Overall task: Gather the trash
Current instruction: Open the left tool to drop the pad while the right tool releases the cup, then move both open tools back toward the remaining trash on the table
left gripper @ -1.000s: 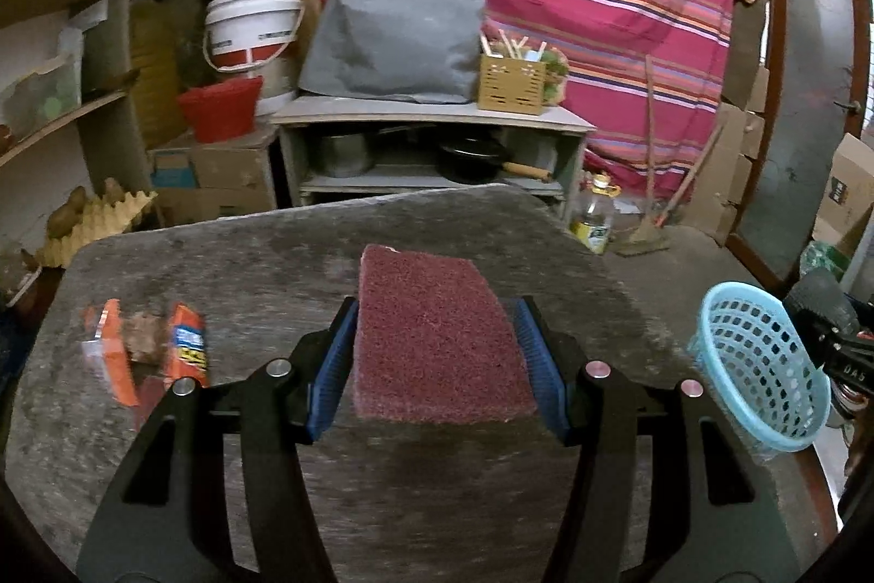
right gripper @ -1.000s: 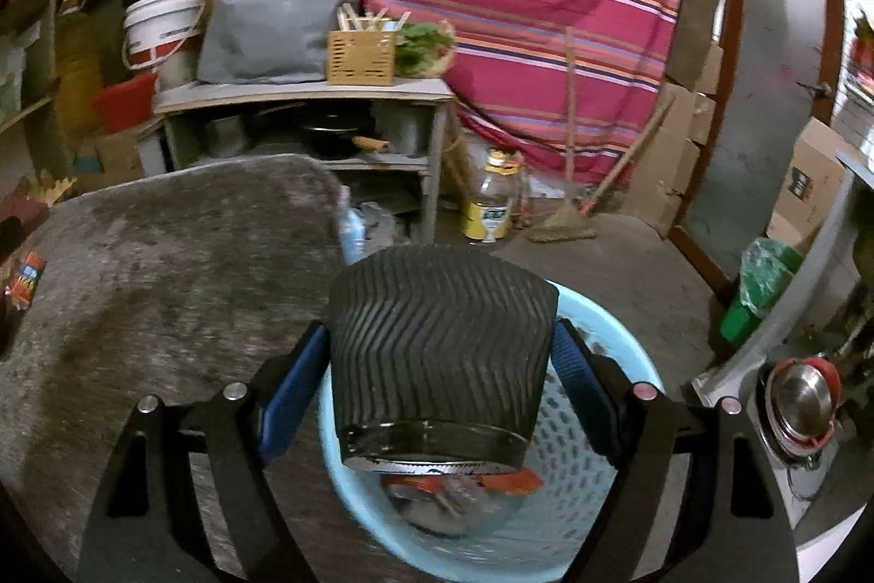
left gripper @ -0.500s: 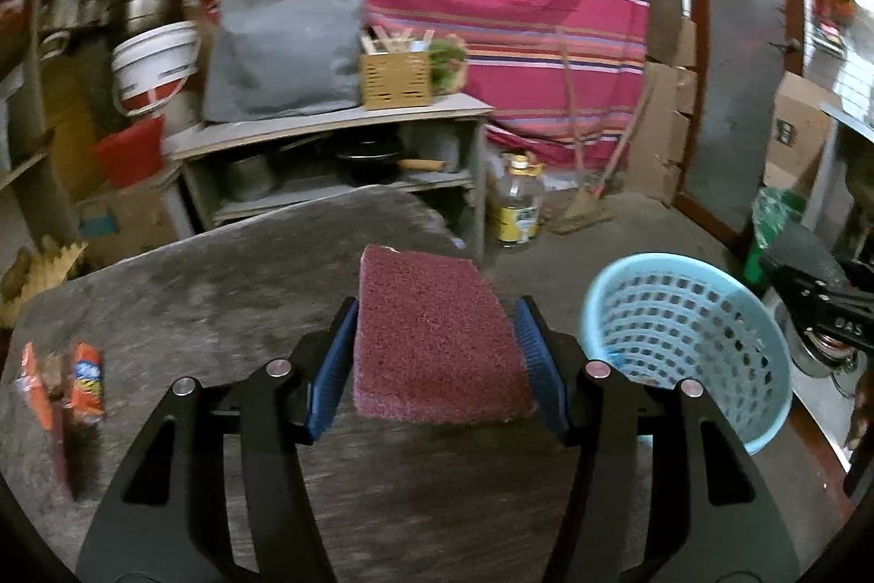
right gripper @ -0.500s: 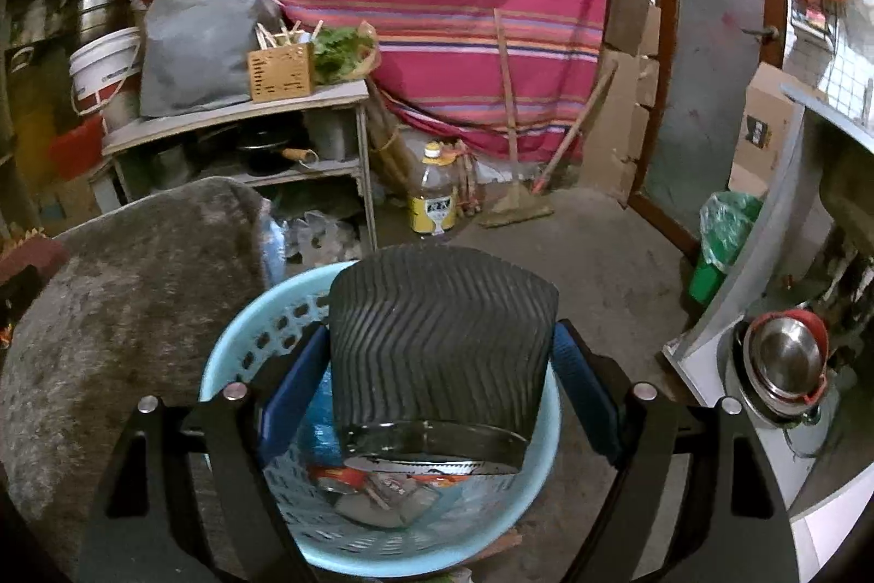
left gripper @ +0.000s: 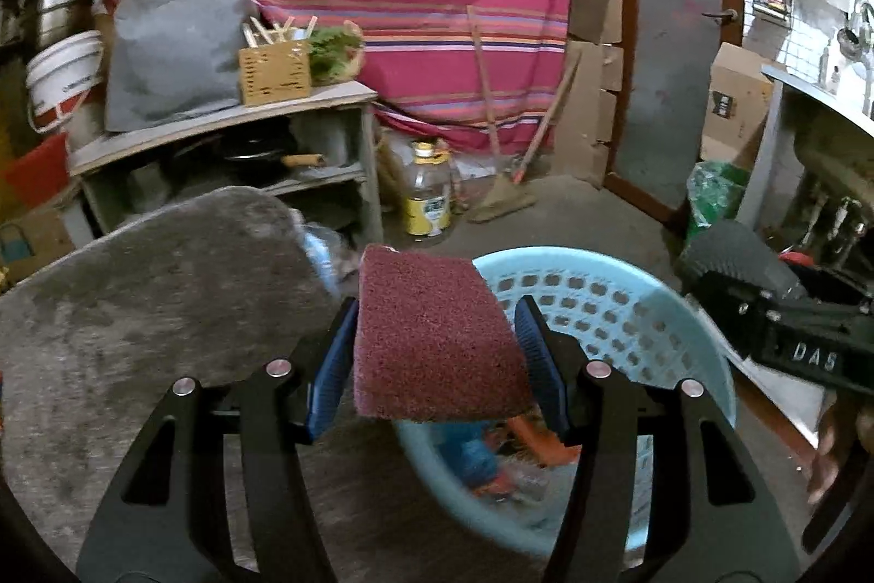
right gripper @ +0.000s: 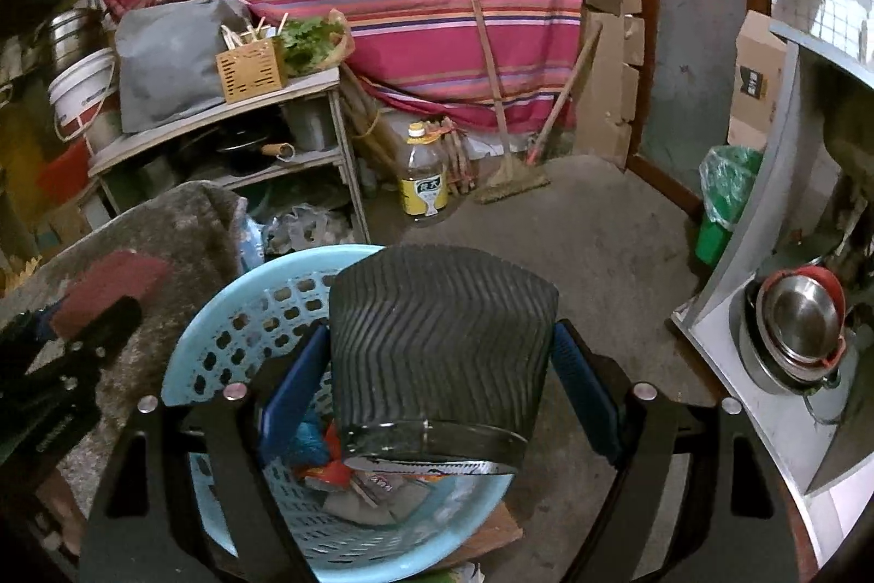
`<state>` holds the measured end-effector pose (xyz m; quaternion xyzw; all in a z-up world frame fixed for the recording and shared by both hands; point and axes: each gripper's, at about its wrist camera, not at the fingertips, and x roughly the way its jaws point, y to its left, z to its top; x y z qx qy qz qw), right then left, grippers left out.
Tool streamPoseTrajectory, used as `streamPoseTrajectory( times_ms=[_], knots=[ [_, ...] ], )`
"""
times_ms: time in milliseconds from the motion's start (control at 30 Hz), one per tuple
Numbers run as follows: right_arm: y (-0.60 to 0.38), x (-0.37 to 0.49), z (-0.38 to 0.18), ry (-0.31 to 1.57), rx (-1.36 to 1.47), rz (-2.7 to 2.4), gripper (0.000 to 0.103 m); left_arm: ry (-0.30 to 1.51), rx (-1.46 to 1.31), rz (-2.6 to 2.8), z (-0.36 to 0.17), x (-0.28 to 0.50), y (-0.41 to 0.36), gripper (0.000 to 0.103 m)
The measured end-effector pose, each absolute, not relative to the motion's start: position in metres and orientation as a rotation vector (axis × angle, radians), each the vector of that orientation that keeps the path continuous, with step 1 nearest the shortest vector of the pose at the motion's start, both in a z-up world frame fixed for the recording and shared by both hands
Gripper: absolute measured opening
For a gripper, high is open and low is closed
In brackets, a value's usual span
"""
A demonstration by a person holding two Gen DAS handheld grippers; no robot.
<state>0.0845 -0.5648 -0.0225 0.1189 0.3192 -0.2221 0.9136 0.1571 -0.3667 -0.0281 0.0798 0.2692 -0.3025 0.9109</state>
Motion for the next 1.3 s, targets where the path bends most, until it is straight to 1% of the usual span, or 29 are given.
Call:
streamPoseTrajectory(
  times_ms=[133,200,233,300,433,600,767,800,833,867,1300],
  knots=[
    [-0.573,0.081,-0.024,0.659,0.264,-0.468,0.081,0.563,0.164,-0.651,-0.028,0.157,-0.385,0.059],
    [-0.573,0.081,-0.022,0.658,0.264,-0.474,0.081,0.558,0.160,-0.653,-0.027,0.157,-0.388,0.071],
    [-0.573,0.081,-0.022,0.657,0.264,-0.475,0.081,0.551,0.157,-0.651,-0.025,0.156,-0.388,0.074],
    [-0.573,0.081,-0.021,0.654,0.263,-0.473,0.081,0.543,0.150,-0.650,-0.022,0.156,-0.385,0.084],
    [-0.565,0.085,-0.021,0.654,0.265,-0.458,0.081,0.518,0.149,-0.615,-0.016,0.154,-0.370,0.089],
    [-0.547,0.101,-0.024,0.664,0.252,-0.417,0.081,0.492,0.146,-0.545,-0.006,0.153,-0.332,0.097],
    [-0.524,0.121,-0.027,0.664,0.234,-0.389,0.082,0.476,0.143,-0.481,0.005,0.151,-0.283,0.097],
    [-0.523,0.122,-0.028,0.659,0.241,-0.388,0.084,0.476,0.139,-0.469,0.006,0.151,-0.274,0.097],
    [-0.520,0.125,-0.029,0.653,0.260,-0.383,0.088,0.476,0.133,-0.452,0.008,0.151,-0.260,0.097],
    [-0.519,0.127,-0.031,0.653,0.281,-0.378,0.097,0.475,0.128,-0.441,0.010,0.152,-0.251,0.097],
    [-0.455,0.145,-0.029,0.684,0.167,-0.409,0.097,0.463,0.067,-0.262,0.010,0.169,-0.129,0.098]
  ],
)
